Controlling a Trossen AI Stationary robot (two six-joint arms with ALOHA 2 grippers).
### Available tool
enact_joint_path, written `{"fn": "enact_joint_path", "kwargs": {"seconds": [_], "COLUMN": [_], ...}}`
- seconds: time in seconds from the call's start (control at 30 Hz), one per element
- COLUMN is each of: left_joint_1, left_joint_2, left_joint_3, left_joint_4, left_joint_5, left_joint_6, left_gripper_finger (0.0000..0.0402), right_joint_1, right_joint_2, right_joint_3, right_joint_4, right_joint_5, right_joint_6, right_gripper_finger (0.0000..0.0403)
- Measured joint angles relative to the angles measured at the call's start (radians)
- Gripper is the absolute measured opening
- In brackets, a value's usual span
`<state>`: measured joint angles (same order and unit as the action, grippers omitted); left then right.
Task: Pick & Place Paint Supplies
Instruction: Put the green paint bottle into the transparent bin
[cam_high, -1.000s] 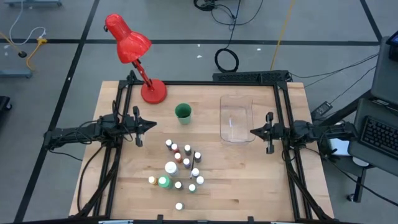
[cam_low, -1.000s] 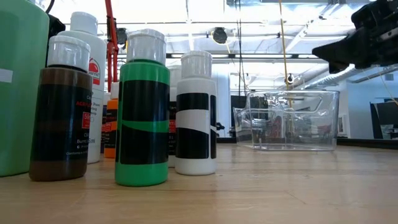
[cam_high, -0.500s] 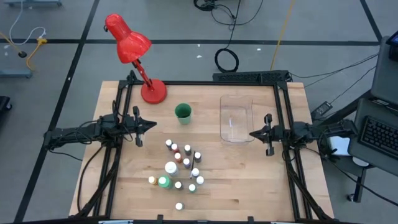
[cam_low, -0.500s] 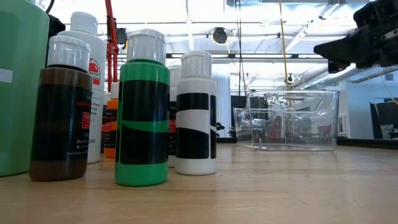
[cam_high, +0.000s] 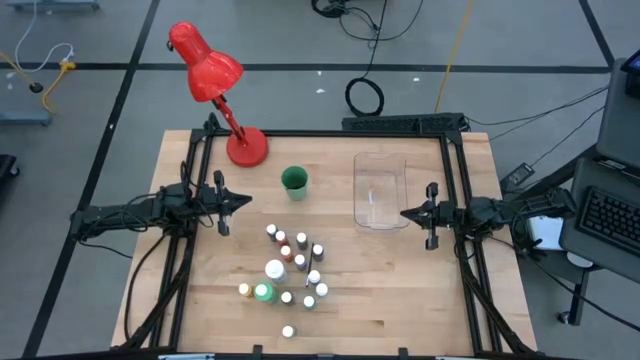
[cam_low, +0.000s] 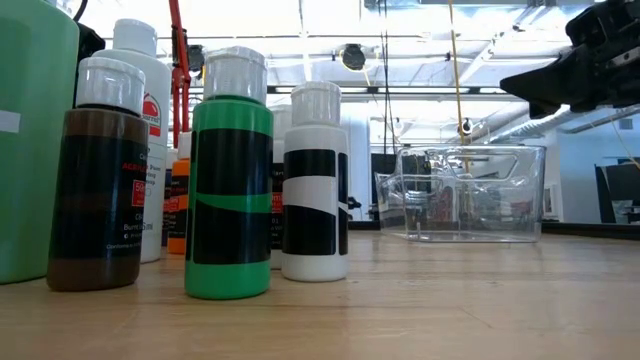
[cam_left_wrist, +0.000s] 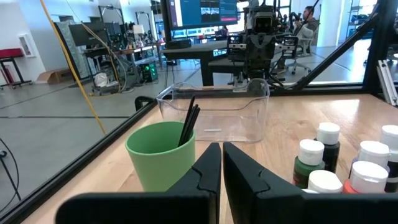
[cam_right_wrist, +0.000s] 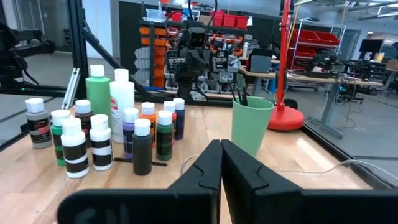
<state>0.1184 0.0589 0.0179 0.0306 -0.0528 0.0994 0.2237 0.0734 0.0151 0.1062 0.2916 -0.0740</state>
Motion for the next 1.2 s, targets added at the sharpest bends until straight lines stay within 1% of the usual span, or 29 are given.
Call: {"fn": "enact_joint_path", "kwargs": {"seconds": [0.47,0.63,0.77,0.9,1.07,1.1,1.13,1.17,1.2], "left_joint_1": [0.000,0.000,0.000,0.000,0.000,0.000,-0.001,-0.002,-0.002], "left_joint_2": [0.000,0.000,0.000,0.000,0.000,0.000,0.000,0.012,0.036], "left_joint_3": [0.000,-0.001,-0.001,-0.001,-0.001,-0.001,0.003,0.015,0.031], "left_joint_4": [0.003,0.095,0.194,0.279,0.344,0.371,0.391,0.392,0.390], "left_joint_5": [0.000,0.001,0.000,-0.005,-0.015,-0.029,-0.041,-0.036,-0.010], "left_joint_6": [-0.002,-0.073,-0.159,-0.138,-0.163,-0.191,-0.268,-0.331,-0.344], "left_gripper_finger": [0.0021,0.0021,0.0021,0.0021,0.0021,0.0021,0.0021,0.0019,0.0014], "right_joint_1": [0.000,0.000,0.000,0.000,0.000,0.000,0.000,0.000,0.000], "right_joint_2": [0.000,0.000,0.000,0.000,0.000,0.000,0.000,0.000,0.000], "right_joint_3": [-0.001,-0.001,-0.001,-0.001,-0.001,-0.001,-0.001,-0.001,-0.001], "right_joint_4": [0.000,-0.014,-0.007,0.000,0.000,0.000,0.003,0.012,0.025], "right_joint_5": [-0.004,-0.005,-0.005,-0.005,-0.005,-0.005,-0.005,-0.005,-0.005], "right_joint_6": [0.011,0.022,-0.015,-0.024,-0.024,-0.024,-0.028,-0.042,-0.068], "right_gripper_finger": [0.0003,0.0004,0.0004,0.0004,0.0004,0.0004,0.0004,0.0004,0.0004]}}
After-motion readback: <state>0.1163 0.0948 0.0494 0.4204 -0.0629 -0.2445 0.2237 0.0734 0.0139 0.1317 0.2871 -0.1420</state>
